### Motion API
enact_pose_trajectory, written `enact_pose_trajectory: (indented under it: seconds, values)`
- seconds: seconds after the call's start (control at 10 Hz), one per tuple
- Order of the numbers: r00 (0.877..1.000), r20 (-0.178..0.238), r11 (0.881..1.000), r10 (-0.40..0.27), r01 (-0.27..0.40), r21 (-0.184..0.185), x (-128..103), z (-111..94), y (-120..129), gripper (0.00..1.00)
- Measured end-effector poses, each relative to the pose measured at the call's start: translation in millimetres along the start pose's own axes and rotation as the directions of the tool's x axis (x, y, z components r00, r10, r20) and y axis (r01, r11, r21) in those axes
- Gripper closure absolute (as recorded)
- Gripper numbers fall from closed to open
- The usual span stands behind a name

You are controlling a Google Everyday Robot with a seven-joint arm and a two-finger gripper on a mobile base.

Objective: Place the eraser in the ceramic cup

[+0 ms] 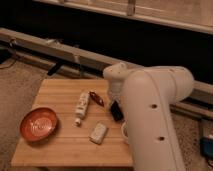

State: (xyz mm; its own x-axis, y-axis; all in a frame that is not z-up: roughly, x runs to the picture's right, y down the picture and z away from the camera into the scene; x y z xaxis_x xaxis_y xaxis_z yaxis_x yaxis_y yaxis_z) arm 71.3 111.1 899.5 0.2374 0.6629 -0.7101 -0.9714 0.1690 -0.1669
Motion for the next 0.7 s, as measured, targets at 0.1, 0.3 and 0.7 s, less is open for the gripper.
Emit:
enact_pose_trajectory:
  seconds: [0.1,0.3,0.7]
  values:
    - [0.999,0.033,1.000,0.011,-0.011,-0.018,6,-19,-3,1.00]
    - [0.992,0.118,0.998,0.036,-0.029,-0.061,22,-73,-10,1.00]
    - [0.950,0.303,0.992,0.074,-0.040,-0.116,49,-150,-23,1.00]
